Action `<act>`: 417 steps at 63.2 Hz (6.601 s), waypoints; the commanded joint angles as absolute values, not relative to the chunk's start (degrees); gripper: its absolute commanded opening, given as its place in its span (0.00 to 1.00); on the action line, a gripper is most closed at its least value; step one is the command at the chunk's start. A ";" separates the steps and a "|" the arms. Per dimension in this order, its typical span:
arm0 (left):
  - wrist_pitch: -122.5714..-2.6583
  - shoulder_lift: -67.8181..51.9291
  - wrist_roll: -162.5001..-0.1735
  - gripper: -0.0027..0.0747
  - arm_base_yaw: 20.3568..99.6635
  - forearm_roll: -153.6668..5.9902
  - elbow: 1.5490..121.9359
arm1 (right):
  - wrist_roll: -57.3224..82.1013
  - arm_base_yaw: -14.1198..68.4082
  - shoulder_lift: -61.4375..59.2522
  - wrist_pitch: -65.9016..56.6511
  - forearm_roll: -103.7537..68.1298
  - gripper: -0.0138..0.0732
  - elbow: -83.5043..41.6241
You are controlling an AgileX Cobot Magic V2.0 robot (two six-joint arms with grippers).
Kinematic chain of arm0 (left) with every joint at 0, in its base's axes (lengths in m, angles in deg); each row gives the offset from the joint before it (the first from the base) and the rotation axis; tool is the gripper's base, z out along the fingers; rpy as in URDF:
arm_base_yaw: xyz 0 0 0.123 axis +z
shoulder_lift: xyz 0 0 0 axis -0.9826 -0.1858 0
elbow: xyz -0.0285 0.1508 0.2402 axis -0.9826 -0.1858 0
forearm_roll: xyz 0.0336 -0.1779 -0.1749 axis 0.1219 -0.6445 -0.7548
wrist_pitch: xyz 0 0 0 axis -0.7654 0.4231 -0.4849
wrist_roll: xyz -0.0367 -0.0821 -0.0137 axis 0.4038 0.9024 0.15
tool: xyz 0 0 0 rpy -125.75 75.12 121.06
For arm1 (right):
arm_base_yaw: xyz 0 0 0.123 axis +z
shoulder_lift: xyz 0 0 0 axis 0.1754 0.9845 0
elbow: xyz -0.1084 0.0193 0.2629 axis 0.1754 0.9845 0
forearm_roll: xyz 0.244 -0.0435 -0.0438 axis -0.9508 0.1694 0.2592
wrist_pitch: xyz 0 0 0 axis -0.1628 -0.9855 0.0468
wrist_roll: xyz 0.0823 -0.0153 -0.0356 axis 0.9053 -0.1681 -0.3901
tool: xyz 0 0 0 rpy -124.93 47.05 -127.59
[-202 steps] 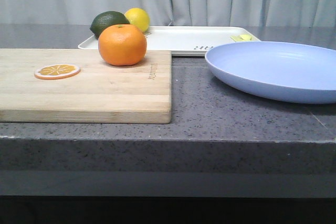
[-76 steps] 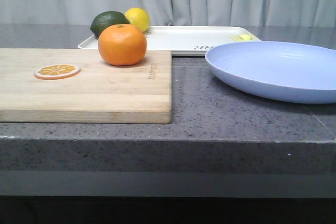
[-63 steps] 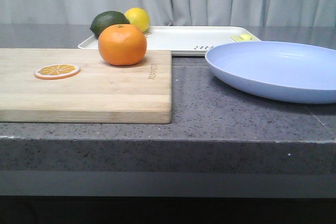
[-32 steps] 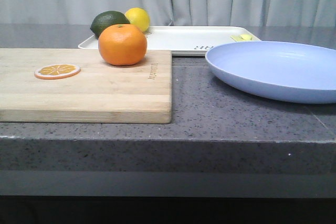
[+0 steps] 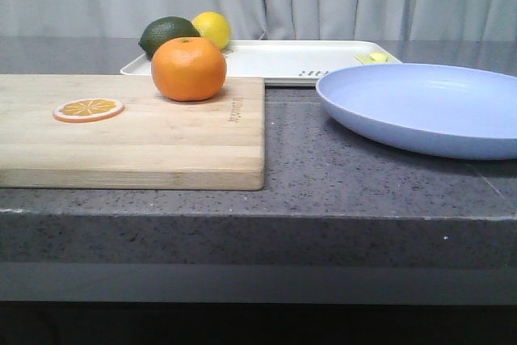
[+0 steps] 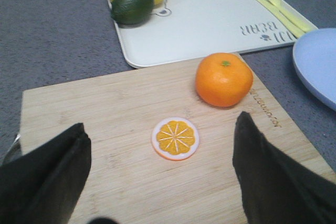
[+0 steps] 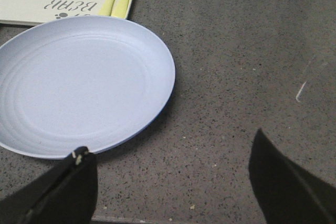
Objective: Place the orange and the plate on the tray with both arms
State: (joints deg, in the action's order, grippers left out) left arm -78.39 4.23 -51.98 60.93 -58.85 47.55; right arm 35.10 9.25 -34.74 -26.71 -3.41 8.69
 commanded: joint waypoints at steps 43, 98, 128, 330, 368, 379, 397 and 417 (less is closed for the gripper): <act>-75.22 -35.07 -52.05 0.86 46.92 -52.52 77.24 | 34.44 8.87 -33.89 -23.15 -3.53 0.85 6.72; -80.64 -48.22 -51.95 0.70 46.92 -49.37 84.15 | 34.44 8.87 -33.89 -23.39 -3.53 0.84 6.72; -85.33 -48.37 -51.95 0.61 41.16 -50.77 93.17 | 34.44 8.87 -33.89 -23.51 -3.53 0.84 6.72; -88.72 7.27 -48.11 0.90 51.38 -54.31 55.29 | 34.44 8.87 -33.40 -27.10 -3.53 0.84 6.72; -87.64 10.74 -48.11 0.90 51.50 -54.31 52.22 | 36.89 8.10 -3.59 -43.90 -0.96 0.84 -14.05; -87.29 10.74 -48.11 0.90 51.50 -54.31 52.22 | 33.08 0.60 4.53 -47.18 -3.90 0.84 -20.13; -87.29 10.74 -48.11 0.90 51.50 -54.31 52.22 | 13.05 -15.55 15.53 -55.14 -36.93 0.84 -20.34; -87.29 10.74 -48.11 0.90 51.50 -54.31 52.22 | 10.36 -15.35 23.89 -56.28 -50.53 0.84 -20.28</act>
State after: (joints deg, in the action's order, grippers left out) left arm -91.55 10.63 -48.88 51.40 -53.71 50.63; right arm 11.52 -15.64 24.39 -56.68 -45.36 -18.43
